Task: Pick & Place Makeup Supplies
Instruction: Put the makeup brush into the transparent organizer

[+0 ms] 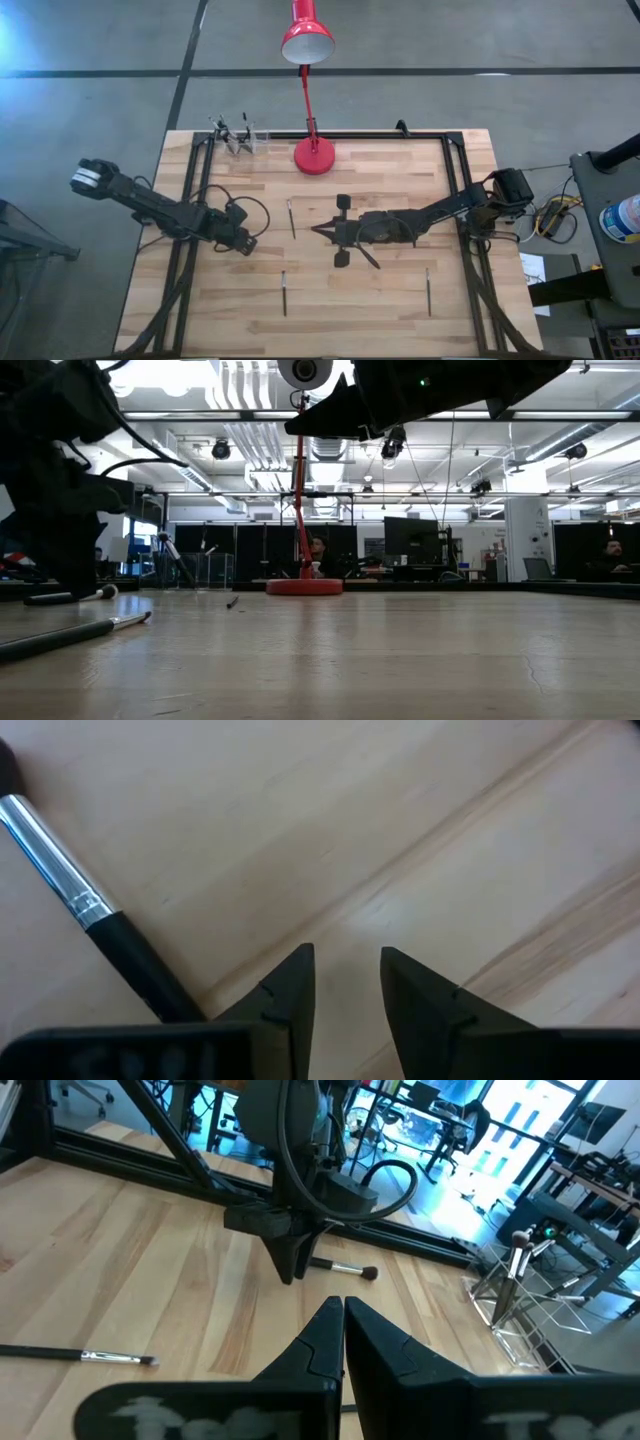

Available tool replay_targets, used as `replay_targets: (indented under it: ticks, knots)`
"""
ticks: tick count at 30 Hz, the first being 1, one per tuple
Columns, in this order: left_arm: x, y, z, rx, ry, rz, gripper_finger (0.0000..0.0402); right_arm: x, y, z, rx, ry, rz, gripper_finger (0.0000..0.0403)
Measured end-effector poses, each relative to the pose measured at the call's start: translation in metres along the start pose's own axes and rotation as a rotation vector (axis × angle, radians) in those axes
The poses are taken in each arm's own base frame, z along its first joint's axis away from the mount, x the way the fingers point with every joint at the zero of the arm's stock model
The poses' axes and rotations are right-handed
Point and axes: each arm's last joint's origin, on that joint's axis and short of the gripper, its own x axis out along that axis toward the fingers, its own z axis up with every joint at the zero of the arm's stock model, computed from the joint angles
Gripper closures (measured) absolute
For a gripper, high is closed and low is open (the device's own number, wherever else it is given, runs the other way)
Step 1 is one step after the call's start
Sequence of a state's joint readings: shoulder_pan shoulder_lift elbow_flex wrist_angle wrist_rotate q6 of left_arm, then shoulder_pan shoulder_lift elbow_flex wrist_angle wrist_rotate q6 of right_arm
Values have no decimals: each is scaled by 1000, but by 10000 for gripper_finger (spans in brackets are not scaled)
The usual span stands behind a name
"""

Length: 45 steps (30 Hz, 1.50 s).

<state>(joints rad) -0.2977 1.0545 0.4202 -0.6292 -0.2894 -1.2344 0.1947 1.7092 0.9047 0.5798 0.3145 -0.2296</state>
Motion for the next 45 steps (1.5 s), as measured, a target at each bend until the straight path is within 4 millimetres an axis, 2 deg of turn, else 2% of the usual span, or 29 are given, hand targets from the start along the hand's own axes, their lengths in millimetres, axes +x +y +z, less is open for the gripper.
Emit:
replay_targets:
  ticks: [20, 26, 30, 38, 45]
  knots:
    - [1, 2, -1, -29, 32, 39, 293, 0, 0, 0, 9, 0, -1, 394]
    - [-25, 10, 12, 9, -20, 289, 293, 0, 0, 0, 13, 0, -1, 394]
    - [-34, 12, 27, -21, -92, 336, 293, 0, 0, 0, 13, 0, -1, 394]
    - [-17, 31, 44, -78, -61, 381, 293, 0, 0, 0, 12, 2, -1, 394]
    - [5, 43, 40, -107, -22, 323, 293, 0, 0, 0, 12, 3, -1, 394]
